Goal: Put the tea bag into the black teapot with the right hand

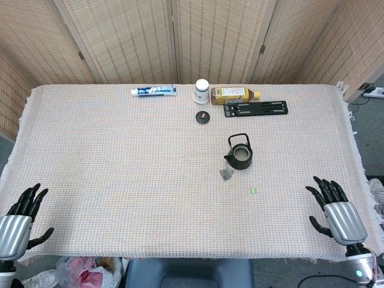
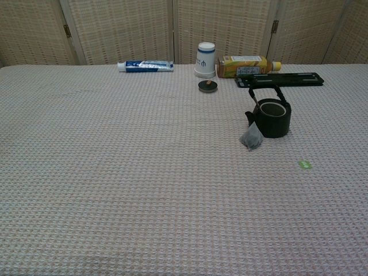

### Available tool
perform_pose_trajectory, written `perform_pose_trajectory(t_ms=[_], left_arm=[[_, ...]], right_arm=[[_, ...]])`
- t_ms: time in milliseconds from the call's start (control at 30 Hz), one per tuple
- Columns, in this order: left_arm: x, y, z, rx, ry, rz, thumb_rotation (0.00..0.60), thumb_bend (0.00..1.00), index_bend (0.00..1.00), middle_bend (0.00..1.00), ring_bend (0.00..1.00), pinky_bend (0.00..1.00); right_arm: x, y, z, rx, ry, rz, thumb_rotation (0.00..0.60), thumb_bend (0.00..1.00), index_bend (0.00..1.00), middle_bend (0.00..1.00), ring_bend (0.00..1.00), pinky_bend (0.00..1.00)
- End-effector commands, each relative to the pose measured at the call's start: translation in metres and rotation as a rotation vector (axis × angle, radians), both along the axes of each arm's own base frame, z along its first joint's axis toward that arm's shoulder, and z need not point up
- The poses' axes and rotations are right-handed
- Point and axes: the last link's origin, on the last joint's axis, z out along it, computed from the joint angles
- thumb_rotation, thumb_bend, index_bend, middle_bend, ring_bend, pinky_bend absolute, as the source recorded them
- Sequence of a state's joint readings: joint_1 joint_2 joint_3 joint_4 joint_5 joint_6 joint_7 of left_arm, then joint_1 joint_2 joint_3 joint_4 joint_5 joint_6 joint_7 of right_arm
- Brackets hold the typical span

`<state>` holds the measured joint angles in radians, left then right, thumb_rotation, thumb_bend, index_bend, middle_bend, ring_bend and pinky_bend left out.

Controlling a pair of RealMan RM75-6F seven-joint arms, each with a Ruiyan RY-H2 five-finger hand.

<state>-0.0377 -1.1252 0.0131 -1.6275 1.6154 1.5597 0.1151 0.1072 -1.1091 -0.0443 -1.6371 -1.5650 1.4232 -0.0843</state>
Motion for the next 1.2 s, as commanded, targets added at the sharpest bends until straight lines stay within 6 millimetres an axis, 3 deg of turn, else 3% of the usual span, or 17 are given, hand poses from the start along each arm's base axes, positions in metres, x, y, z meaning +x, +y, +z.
perform_pose_trajectory(t_ms=[33,267,433,633,800,967,1200], left_arm=[[-0.002,0.002,0.001,-0.001,-0.005,0.014,0.6,0.24,0.0,0.0,0.0,0.29],[0.001,0.001,-0.002,-0.015,-0.009,0.001,0.6,0.24,0.0,0.0,0.0,0.29],[0.0,0.0,0.004,0.008,-0.018,0.006,0.6,0.24,0.0,0.0,0.0,0.29],[0.001,-0.005,0.009,0.017,-0.053,-0.026,0.6,0.24,0.0,0.0,0.0,0.29],[-0.003,-0.006,0.01,-0.002,-0.071,-0.004,0.6,0.24,0.0,0.0,0.0,0.29],[-0.001,-0.009,0.016,-0.003,-0.096,-0.013,0.6,0.24,0.0,0.0,0.0,0.29],[-0.001,-0.01,0.017,-0.01,-0.105,-0.018,0.6,0.24,0.0,0.0,0.0,0.29]], right_arm=[[-0.001,-0.002,-0.003,0.012,0.008,-0.005,0.6,0.25,0.16,0.0,0.0,0.0],[0.002,-0.005,-0.015,0.042,-0.008,0.019,0.6,0.25,0.16,0.0,0.0,0.0],[0.004,-0.03,-0.036,0.079,-0.006,0.052,0.6,0.25,0.17,0.02,0.0,0.0],[0.012,-0.063,-0.071,0.141,0.051,0.068,0.6,0.28,0.27,0.05,0.0,0.0],[0.02,-0.087,-0.102,0.157,0.096,0.091,0.6,0.3,0.29,0.06,0.0,0.0],[0.027,-0.091,-0.123,0.154,0.108,0.11,0.6,0.3,0.29,0.07,0.0,0.0],[0.031,-0.095,-0.137,0.112,0.11,0.141,0.6,0.3,0.31,0.08,0.0,0.0]])
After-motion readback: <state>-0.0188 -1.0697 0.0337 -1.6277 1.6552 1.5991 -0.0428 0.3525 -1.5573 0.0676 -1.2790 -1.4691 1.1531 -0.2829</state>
